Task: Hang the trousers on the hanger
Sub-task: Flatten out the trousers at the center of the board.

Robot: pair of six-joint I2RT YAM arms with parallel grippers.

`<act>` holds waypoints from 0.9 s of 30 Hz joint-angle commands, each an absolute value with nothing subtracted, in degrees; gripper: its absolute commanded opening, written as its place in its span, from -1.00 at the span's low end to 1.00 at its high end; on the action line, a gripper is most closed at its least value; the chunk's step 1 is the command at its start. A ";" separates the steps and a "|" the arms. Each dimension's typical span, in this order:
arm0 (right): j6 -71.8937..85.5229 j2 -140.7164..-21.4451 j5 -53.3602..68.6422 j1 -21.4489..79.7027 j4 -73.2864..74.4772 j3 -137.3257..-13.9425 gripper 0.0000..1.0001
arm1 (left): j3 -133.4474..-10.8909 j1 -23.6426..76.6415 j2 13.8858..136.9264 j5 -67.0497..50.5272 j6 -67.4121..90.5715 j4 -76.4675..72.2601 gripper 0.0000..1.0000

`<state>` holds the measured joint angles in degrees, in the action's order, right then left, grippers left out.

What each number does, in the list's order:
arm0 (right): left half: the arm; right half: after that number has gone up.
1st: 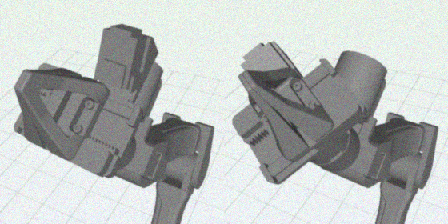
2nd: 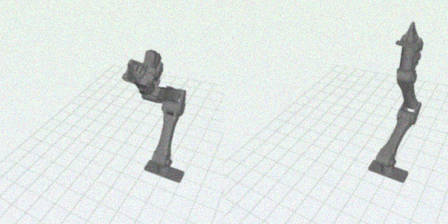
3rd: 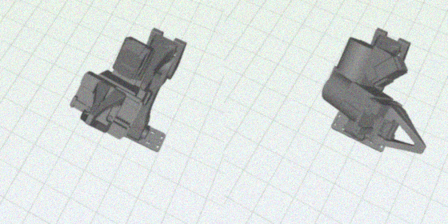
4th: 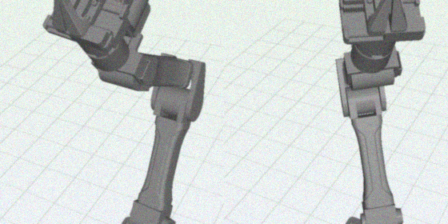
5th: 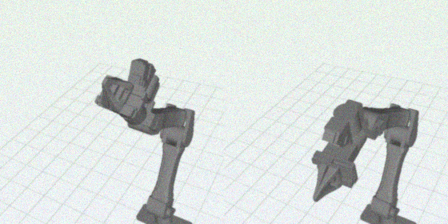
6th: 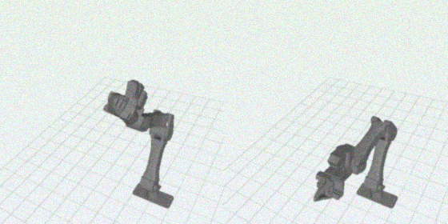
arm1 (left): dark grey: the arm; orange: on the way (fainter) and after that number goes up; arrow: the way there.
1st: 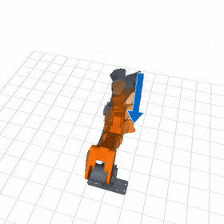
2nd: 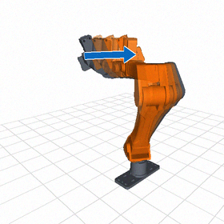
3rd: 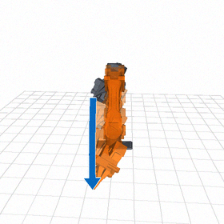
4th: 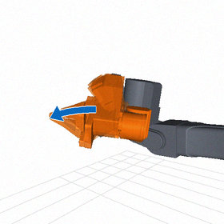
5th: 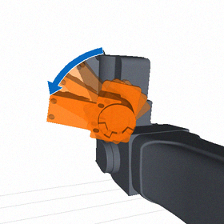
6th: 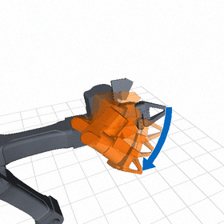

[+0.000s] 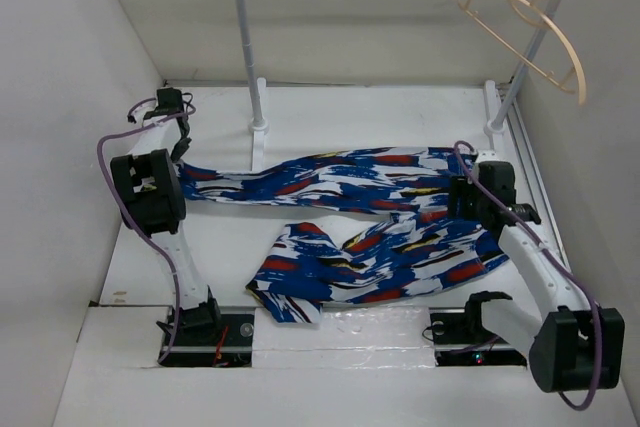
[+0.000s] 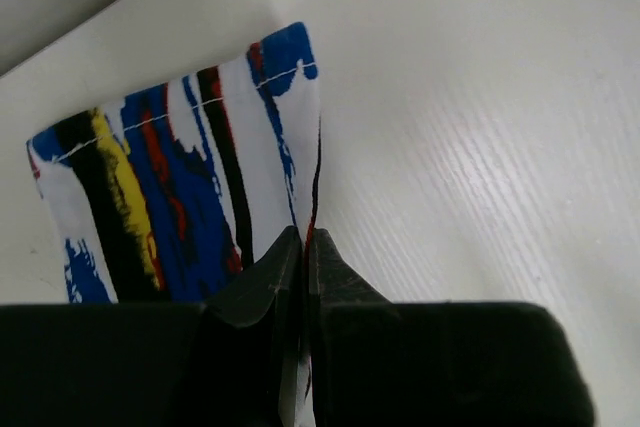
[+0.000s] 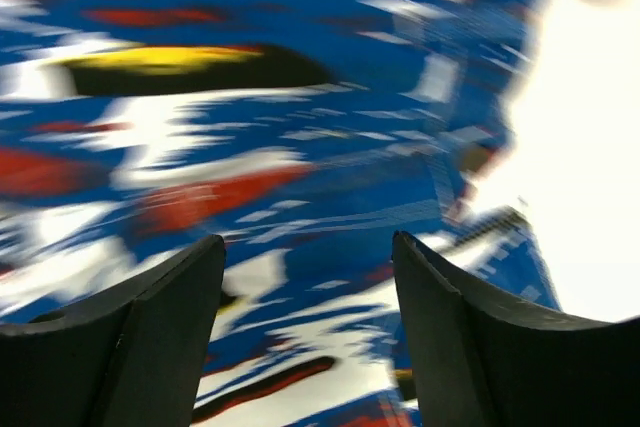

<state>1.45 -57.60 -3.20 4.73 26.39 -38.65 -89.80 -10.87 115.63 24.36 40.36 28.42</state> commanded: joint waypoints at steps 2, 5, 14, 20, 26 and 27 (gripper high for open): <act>3.96 -57.92 -8.26 -2.80 18.55 -36.04 0.52 | -94.30 -10.99 116.97 28.39 37.97 31.55 -1.00; 2.90 -60.37 -5.28 -10.61 15.13 -35.68 0.59 | -93.44 -10.99 116.90 26.73 37.71 30.33 -1.00; -2.55 -84.68 17.39 -20.48 2.03 -44.64 0.69 | -88.60 -10.99 114.88 22.51 36.39 25.58 -1.00; -0.27 -93.67 29.95 -23.73 -9.73 -44.74 0.67 | -87.54 -10.99 114.17 22.15 36.83 25.05 -1.00; 6.59 -94.75 40.87 -26.89 -23.72 -38.32 -0.41 | -87.36 -10.99 113.12 23.64 36.56 25.58 -1.00; 8.07 -91.87 40.96 -26.89 -24.51 -35.97 -0.75 | -87.45 -10.99 112.94 23.64 36.56 25.32 -1.00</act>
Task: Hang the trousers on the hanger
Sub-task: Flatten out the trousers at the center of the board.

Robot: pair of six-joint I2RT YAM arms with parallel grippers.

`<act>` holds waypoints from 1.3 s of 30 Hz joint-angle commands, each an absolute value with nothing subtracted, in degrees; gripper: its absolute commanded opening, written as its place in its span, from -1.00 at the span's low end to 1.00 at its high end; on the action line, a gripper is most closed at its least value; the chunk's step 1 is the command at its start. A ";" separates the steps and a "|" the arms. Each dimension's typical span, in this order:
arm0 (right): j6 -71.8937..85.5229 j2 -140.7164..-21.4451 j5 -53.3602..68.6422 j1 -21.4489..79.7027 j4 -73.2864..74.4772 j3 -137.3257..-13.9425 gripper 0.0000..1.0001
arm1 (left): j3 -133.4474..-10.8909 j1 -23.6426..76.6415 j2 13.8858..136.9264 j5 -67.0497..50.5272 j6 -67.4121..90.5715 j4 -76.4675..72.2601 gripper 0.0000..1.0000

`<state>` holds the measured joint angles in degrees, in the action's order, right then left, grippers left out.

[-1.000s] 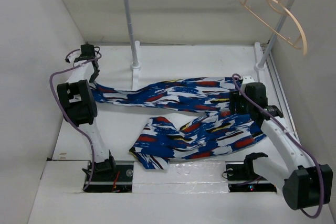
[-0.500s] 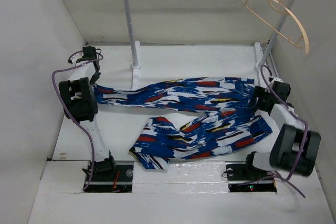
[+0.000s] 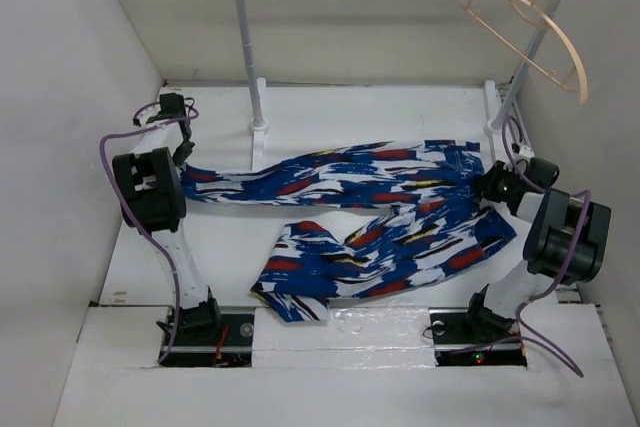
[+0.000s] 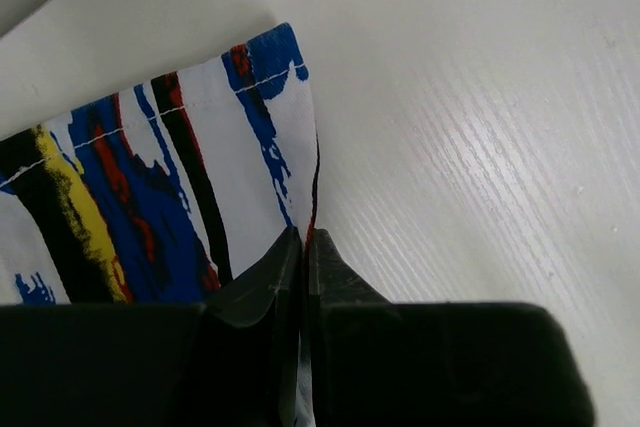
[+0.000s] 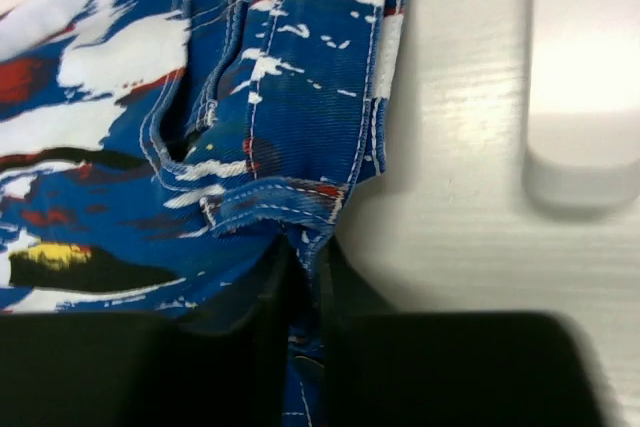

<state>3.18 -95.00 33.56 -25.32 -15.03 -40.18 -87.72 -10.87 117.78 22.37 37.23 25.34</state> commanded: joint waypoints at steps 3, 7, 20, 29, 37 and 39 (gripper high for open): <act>6.69 -83.98 39.12 -29.09 -18.66 -35.24 -1.00 | -87.89 -10.99 111.98 23.20 36.91 25.22 -1.00; 5.36 -72.72 32.54 -32.86 -7.76 -36.20 -1.00 | -88.68 -10.99 111.97 21.37 37.53 25.14 -1.00; 1.14 -75.67 24.34 -42.19 8.88 -44.82 -0.57 | -98.24 -10.46 118.90 13.98 36.91 27.66 -1.00; -1.39 -66.10 25.84 -25.42 17.47 -49.39 0.32 | -97.49 -8.53 112.25 11.51 33.57 26.55 0.81; 2.08 -54.76 23.55 18.30 16.21 -42.20 -1.00 | -66.65 -0.37 82.12 3.97 32.27 13.80 -1.00; 2.54 -56.85 21.90 24.37 13.81 -43.41 -1.00 | -66.27 0.35 80.87 2.74 32.26 15.02 -1.00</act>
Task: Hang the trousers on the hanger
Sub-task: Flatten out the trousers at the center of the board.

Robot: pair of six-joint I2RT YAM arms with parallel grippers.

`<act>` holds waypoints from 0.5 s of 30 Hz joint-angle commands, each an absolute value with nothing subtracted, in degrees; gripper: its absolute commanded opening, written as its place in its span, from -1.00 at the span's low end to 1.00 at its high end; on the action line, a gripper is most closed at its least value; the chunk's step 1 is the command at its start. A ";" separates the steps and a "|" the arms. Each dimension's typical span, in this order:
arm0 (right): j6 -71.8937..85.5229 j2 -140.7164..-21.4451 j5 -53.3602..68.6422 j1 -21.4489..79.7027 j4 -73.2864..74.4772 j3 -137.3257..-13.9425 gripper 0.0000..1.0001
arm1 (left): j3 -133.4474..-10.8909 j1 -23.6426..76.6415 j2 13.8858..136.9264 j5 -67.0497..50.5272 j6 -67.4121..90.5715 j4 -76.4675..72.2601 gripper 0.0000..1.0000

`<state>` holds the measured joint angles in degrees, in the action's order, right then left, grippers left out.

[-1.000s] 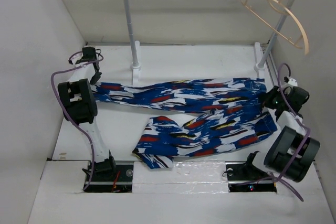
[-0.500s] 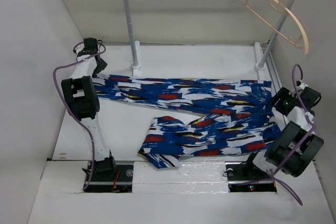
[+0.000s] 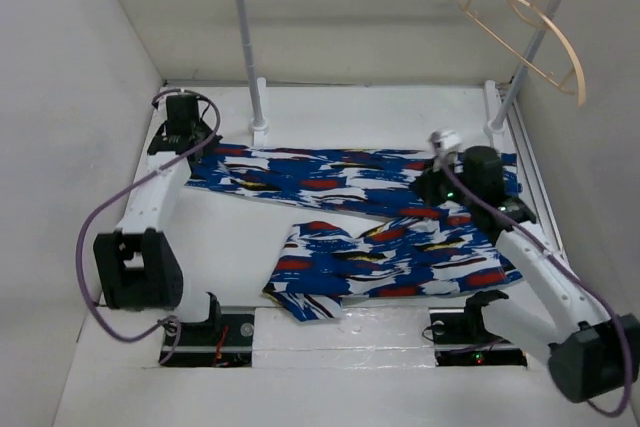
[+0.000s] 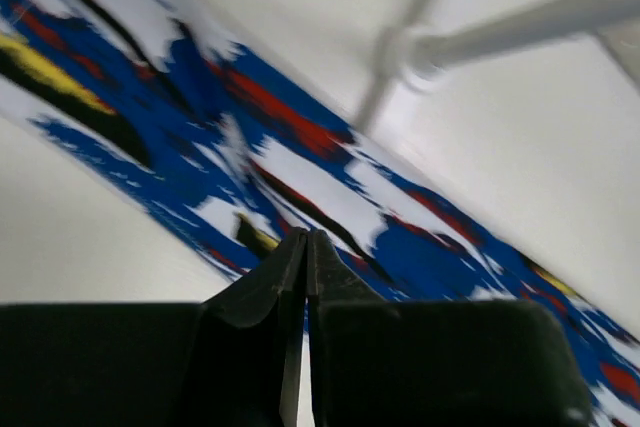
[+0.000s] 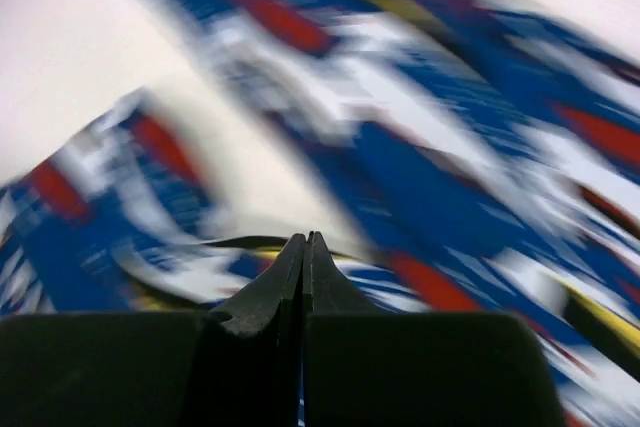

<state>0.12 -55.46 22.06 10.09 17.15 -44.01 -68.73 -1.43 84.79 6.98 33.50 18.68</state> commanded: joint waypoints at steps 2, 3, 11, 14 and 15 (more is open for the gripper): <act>1.50 -61.15 15.34 42.85 14.23 -47.35 -1.00 | -65.57 0.88 76.74 -2.89 31.99 15.21 -1.00; -1.38 -67.26 12.86 48.28 15.02 -52.68 -1.00 | -65.74 0.88 73.77 -3.94 31.91 15.38 -1.00; -11.59 -97.45 9.75 71.80 20.11 -75.83 0.28 | -82.17 -0.52 70.05 -3.34 29.70 23.64 -0.71; -14.93 -105.60 10.01 73.30 24.06 -83.37 0.34 | -85.07 -2.02 69.26 -4.66 30.94 23.20 -0.42; -16.77 -107.73 10.11 74.08 25.47 -85.50 0.34 | -85.95 -2.02 69.08 -4.48 30.94 23.29 -0.34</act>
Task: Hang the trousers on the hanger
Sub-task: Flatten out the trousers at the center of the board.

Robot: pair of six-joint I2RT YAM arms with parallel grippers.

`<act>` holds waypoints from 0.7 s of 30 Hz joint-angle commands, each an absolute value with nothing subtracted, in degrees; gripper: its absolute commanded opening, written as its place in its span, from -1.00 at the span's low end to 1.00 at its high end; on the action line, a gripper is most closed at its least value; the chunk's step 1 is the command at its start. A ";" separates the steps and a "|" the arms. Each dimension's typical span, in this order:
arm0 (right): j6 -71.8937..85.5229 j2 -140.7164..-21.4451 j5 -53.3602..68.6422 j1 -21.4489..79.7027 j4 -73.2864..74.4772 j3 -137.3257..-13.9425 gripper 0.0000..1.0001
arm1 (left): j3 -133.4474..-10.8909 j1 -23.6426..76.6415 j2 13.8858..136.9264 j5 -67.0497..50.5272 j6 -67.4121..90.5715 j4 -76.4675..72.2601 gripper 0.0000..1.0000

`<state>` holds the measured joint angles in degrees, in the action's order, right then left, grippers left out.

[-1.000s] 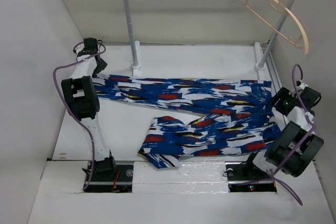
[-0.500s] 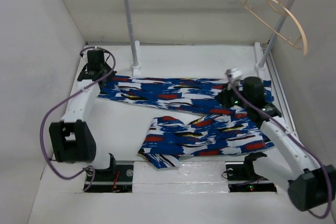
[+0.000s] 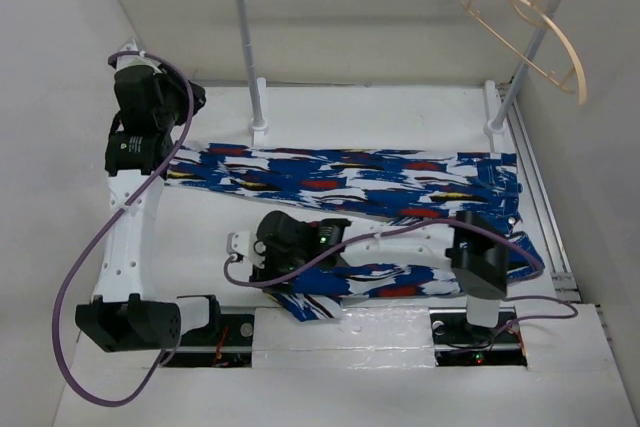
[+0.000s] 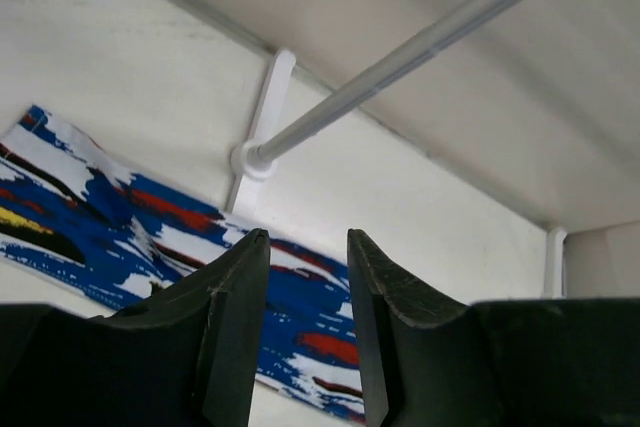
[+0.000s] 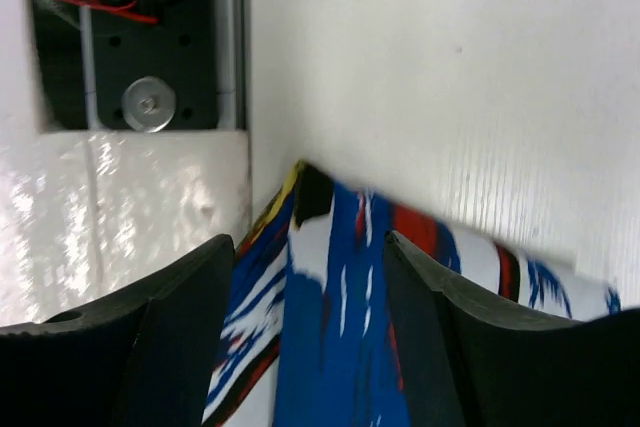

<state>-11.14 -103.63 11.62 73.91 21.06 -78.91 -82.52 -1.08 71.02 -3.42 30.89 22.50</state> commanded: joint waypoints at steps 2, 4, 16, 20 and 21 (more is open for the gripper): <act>-18.10 -112.38 10.55 74.71 27.67 -89.45 0.34 | -88.06 -2.02 69.08 -5.27 31.03 23.47 -0.33; -18.28 -114.25 9.06 74.71 28.12 -90.70 0.33 | -88.50 -2.02 69.00 -6.23 30.85 23.82 -0.33; -18.63 -122.61 8.61 74.09 32.35 -94.22 -0.01 | -83.50 -2.02 66.01 -4.48 29.44 24.35 -0.33; -19.25 -120.78 7.48 73.56 34.01 -97.63 -1.00 | -82.79 -2.02 66.18 -4.83 29.53 23.99 -0.34; -18.81 -119.11 7.21 72.87 33.49 -97.73 -1.00 | -82.71 -2.02 66.36 -4.92 29.44 23.82 -0.34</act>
<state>-18.15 -122.80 8.27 74.06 32.58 -94.19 -83.24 -1.98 67.81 -5.08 30.44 25.15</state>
